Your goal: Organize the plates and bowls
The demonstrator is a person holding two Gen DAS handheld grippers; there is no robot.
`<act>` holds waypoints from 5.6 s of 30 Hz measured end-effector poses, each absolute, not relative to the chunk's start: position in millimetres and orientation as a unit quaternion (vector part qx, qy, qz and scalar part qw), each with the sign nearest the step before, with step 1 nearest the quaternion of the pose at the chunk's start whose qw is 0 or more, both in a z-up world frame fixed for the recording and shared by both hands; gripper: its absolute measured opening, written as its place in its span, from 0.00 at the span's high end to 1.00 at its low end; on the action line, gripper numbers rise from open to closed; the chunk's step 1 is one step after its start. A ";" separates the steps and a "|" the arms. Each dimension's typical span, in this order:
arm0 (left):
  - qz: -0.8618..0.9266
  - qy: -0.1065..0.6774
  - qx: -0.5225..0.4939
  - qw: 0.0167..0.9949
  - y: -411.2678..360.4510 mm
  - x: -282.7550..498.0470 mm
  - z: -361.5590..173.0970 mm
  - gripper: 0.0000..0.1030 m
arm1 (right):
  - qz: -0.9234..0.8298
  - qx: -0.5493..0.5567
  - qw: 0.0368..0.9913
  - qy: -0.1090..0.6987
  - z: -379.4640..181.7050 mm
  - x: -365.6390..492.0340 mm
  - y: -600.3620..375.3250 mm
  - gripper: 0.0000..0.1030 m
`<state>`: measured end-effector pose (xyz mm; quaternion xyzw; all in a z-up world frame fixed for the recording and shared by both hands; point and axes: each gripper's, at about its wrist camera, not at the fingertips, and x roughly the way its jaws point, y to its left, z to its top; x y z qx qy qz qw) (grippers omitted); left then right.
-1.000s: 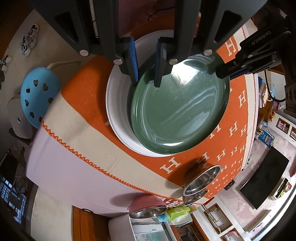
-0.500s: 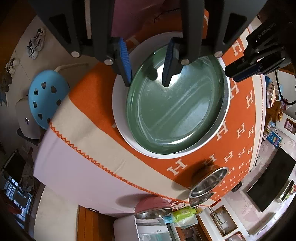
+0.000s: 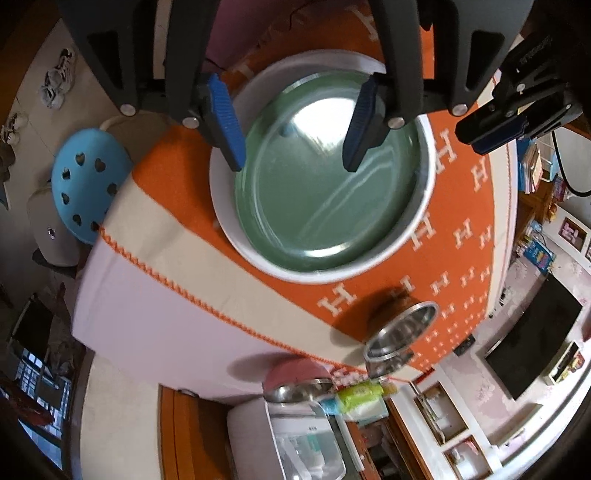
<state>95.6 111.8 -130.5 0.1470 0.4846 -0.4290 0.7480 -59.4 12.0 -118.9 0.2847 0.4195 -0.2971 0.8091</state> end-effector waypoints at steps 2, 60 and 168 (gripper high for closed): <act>-0.423 0.478 0.141 0.756 112.3 98.6 -123.3 0.66 | -0.291 0.277 0.818 0.412 -113.6 -55.1 10.5 0.43; -0.117 0.486 -0.021 0.866 -1.1 221.8 -39.6 0.18 | 0.079 0.061 0.933 0.346 -11.9 119.4 -136.0 0.30; -0.154 0.559 -0.119 0.806 -33.9 241.6 -142.2 0.76 | 0.087 0.114 0.893 0.427 -78.4 171.2 -171.2 0.85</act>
